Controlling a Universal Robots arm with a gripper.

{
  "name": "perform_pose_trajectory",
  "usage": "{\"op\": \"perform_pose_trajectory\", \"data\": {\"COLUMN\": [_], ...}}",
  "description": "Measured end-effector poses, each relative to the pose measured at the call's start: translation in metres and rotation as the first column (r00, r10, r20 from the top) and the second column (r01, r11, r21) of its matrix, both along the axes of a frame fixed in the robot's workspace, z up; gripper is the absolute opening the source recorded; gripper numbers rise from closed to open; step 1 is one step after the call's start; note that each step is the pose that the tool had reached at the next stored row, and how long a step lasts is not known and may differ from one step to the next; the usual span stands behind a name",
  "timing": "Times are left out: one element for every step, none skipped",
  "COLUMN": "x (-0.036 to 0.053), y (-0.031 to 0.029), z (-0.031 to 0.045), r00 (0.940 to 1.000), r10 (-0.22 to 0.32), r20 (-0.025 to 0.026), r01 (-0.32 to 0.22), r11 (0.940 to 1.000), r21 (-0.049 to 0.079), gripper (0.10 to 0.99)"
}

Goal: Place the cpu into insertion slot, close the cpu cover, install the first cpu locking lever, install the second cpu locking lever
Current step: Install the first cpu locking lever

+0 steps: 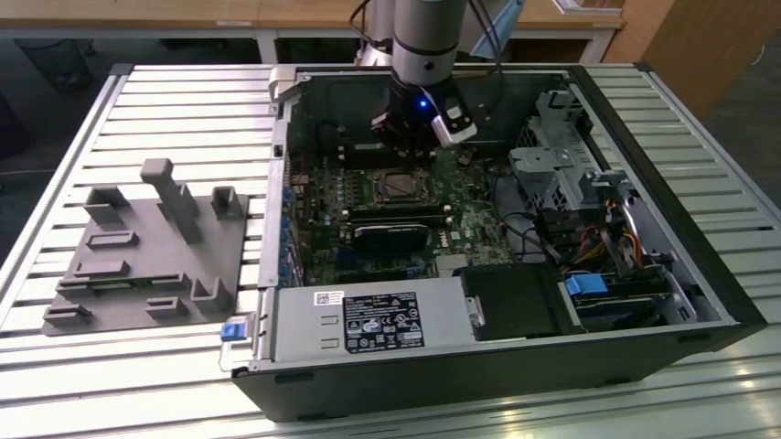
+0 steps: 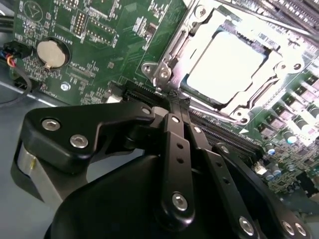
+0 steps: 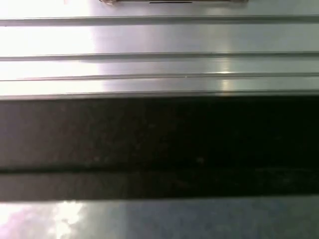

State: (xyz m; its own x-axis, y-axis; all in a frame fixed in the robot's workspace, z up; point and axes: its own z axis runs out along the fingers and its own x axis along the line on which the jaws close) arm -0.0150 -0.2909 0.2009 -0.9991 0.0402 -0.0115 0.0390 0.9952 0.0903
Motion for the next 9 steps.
{"op": "perform_pose_trajectory", "data": {"x": [0.0000, 0.0000, -0.0001, -0.0001, 0.0000, 0.0000, 0.0000, 0.0000, 0.0000], "y": [0.0000, 0.0000, -0.0001, -0.0001, -0.0001, 0.0000, 0.0000, 0.0000, 0.0001], "z": [-0.0006, -0.0013, -0.0018, -0.0023, -0.0028, -0.0032, -0.0034, -0.0034, -0.0037], "r00": [1.0000, 1.0000, 1.0000, 1.0000, 1.0000, 1.0000, 1.0000, 1.0000, 1.0000], "r10": [0.000, 0.000, 0.000, 0.000, 0.000, 0.000, 0.000, 0.000, 0.000], "r20": [0.0000, -0.0001, -0.0004, -0.0003, -0.0004, -0.0002, -0.0003, -0.0003, -0.0002], "r01": [0.000, 0.000, 0.000, 0.000, 0.000, 0.000, 0.000, 0.000, 0.000], "r11": [1.0000, 0.9999, 0.9998, 0.9997, 0.9997, 0.9996, 0.9996, 0.9996, 0.9996], "r21": [-0.006, -0.012, -0.019, -0.024, -0.026, -0.027, -0.028, -0.028, -0.028], "gripper": [0.122, 0.122, 0.122, 0.122, 0.122, 0.122, 0.122, 0.122, 0.122]}}
